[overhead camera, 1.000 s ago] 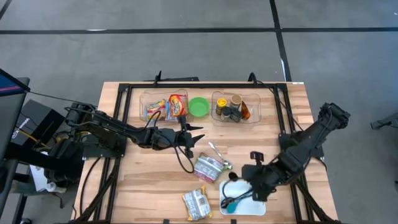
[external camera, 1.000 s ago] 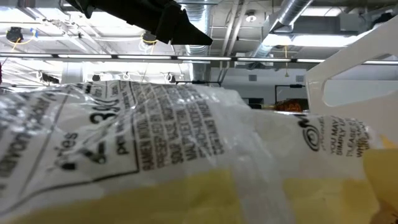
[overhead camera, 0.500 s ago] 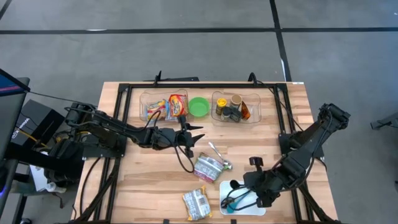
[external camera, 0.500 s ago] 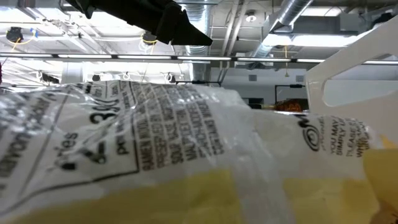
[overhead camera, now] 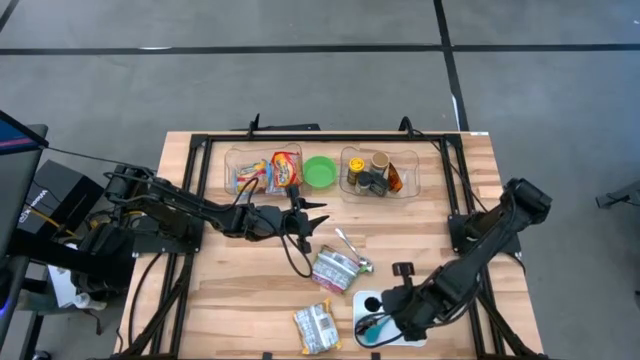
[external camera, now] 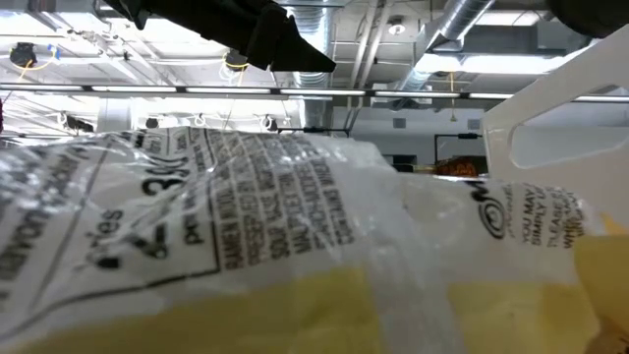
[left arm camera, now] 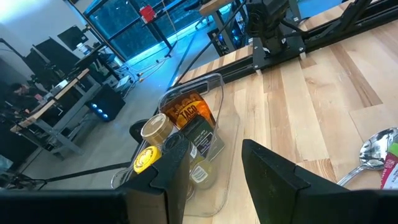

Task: Pick & Place Food Item
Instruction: Put the black spoon in the white bin

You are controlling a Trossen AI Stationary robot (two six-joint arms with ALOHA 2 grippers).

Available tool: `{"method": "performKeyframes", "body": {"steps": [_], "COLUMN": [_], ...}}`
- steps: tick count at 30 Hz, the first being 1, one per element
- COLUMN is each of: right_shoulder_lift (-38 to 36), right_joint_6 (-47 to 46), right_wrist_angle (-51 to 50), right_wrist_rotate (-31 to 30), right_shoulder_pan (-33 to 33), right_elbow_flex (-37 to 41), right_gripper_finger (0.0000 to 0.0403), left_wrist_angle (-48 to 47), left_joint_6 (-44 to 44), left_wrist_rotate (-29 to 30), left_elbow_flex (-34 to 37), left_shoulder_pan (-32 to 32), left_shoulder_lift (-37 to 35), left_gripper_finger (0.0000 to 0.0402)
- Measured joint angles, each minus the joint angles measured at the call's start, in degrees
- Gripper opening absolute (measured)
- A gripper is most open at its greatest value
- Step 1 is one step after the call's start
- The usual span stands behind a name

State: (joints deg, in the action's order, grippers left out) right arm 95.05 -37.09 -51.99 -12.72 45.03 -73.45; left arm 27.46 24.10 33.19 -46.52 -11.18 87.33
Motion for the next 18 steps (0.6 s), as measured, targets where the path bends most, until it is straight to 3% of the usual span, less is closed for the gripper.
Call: {"method": "performKeyframes", "body": {"steps": [18], "right_shoulder_lift": [9.54], "right_joint_6": [4.56], "right_wrist_angle": [1.72], "right_wrist_rotate": [7.23], "right_shoulder_pan": [-1.35], "right_elbow_flex": [-0.04], "right_gripper_finger": [0.0004], "left_wrist_angle": [0.00], "left_joint_6": [0.00], "left_wrist_rotate": [-0.01], "left_elbow_flex": [0.00], "left_shoulder_pan": [0.00], "left_shoulder_lift": [0.00], "left_gripper_finger": [0.0140]}}
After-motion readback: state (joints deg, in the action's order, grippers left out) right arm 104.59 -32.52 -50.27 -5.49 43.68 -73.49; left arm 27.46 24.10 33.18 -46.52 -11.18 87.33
